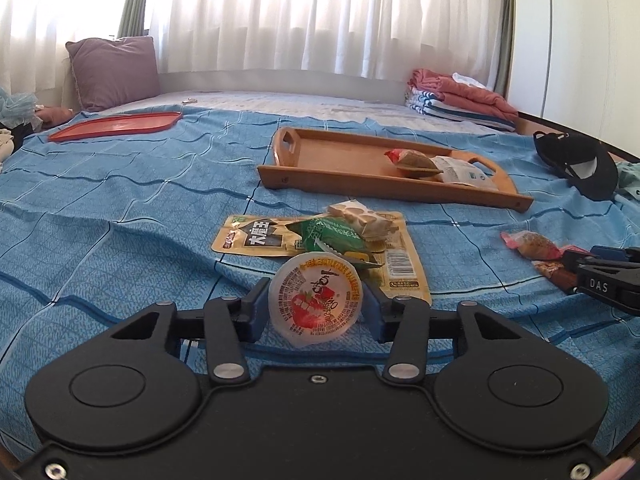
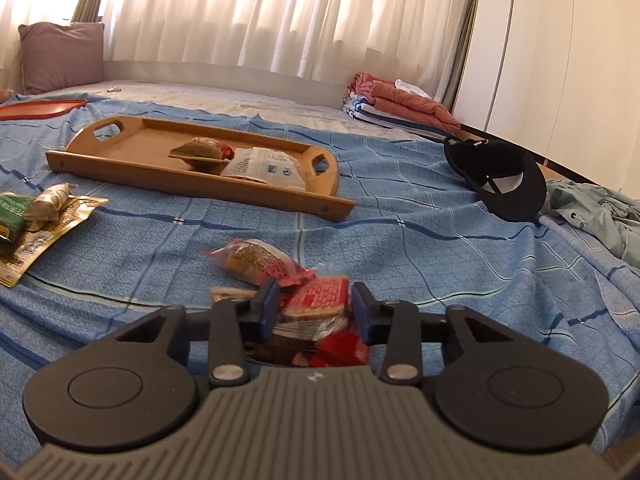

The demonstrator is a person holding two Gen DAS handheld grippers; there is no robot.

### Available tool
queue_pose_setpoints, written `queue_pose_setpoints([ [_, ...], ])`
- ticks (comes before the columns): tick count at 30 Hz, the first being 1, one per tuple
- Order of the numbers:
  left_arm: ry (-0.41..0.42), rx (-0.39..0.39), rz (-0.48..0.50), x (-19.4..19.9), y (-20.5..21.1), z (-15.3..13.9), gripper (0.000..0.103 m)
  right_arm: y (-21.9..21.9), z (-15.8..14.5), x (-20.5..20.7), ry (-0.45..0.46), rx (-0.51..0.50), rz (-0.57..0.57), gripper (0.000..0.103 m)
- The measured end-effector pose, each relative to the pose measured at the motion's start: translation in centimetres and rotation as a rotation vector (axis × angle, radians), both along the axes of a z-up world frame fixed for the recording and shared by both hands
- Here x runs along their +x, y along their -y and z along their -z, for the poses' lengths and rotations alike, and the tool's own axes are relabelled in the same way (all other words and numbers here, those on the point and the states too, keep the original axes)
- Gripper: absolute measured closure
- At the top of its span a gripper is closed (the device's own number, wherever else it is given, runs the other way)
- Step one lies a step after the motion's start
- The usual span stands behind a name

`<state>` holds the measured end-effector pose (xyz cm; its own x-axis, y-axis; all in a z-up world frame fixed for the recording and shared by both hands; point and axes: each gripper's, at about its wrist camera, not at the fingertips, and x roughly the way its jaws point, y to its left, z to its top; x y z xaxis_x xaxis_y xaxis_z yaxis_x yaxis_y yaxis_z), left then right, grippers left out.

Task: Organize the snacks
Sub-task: 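Grasp the jelly cup with the left tool while the right tool grasps the red biscuit pack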

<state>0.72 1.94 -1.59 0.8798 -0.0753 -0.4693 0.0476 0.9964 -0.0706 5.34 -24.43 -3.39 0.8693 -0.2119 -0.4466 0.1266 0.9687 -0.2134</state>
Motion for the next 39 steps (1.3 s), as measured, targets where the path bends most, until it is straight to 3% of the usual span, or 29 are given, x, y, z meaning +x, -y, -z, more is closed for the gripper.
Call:
queue_pose_setpoints([
  [16, 0.0, 0.008, 0.041, -0.2, -0.3, -0.3, 0.059, 2.1, -1.6, -2.0, 0.009, 0.118, 0.009, 0.064],
  [17, 0.001, 0.009, 0.046, -0.3, -0.3, -0.4, 0.059, 2.0, -1.8, -2.0, 0.012, 0.122, 0.003, 0.08],
  [18, 0.004, 0.011, 0.052, -0.4, -0.2, -0.5, 0.059, 1.9, -1.9, -2.1, 0.009, 0.12, 0.002, 0.084],
  [22, 0.015, 0.017, 0.07, -0.7, 0.0, -1.0, 0.059, 1.5, -2.3, -2.1, 0.006, 0.11, -0.021, 0.085],
  [26, 0.019, 0.018, 0.078, -0.9, 0.1, -1.2, 0.059, 1.5, -1.7, -1.9, -0.011, 0.095, -0.012, 0.074],
  [32, 0.015, 0.02, 0.082, -0.9, 0.2, -1.2, 0.059, 1.7, -1.5, -1.7, -0.019, 0.082, -0.007, 0.041],
  [39, 0.014, 0.056, 0.086, -0.5, 0.5, -0.9, 0.059, 1.1, -1.2, -0.8, -0.054, 0.094, -0.019, 0.039],
])
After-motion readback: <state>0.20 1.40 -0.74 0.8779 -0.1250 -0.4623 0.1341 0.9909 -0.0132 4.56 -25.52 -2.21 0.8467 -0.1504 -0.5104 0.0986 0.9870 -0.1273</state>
